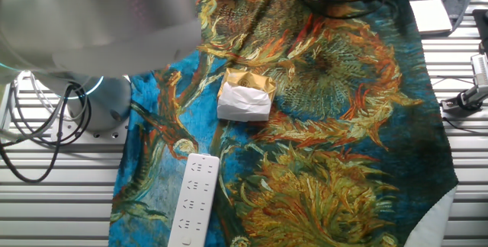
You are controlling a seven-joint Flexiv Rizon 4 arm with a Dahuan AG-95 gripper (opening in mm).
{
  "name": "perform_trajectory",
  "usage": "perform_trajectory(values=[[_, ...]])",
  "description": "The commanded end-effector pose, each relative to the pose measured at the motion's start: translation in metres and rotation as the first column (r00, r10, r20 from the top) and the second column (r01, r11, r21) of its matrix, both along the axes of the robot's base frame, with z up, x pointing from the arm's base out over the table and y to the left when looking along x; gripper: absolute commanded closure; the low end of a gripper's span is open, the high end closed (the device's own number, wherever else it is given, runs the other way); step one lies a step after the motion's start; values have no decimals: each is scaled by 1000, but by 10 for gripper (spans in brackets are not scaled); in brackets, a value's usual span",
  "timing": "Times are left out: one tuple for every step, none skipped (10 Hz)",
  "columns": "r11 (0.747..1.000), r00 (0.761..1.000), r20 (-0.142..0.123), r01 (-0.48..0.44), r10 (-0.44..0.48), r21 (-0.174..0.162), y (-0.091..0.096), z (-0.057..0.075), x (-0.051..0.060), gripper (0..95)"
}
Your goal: Grasp the handle and open the drawer
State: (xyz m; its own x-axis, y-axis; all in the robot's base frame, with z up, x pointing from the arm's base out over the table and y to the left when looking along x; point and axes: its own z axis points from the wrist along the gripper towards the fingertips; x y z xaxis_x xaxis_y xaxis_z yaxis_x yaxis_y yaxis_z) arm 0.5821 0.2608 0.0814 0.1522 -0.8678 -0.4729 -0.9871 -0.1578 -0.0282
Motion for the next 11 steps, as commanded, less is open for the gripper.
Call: perform_trajectory(values=[[1000,1000,2,-2,2,2,1,-1,0,760],[1000,1000,2,-2,2,2,1,-1,0,760],[1000,1000,2,-2,2,1,1,-1,0,760],[1000,1000,2,-1,1,0,1,-1,0,760],[1000,1000,2,-2,2,1,1,-1,0,760],[1000,1000,1,-2,2,1,1,-1,0,760],[1000,1000,1,-1,1,0,1,-1,0,760],[1000,1000,0,1,-1,0,1,-1,0,760],[1000,1000,3,4,-4,1,1,-1,0,760],[1000,1000,3,4,-4,7,1,0,0,760],[1000,1000,1,9,-9,13,0,0,0,760]])
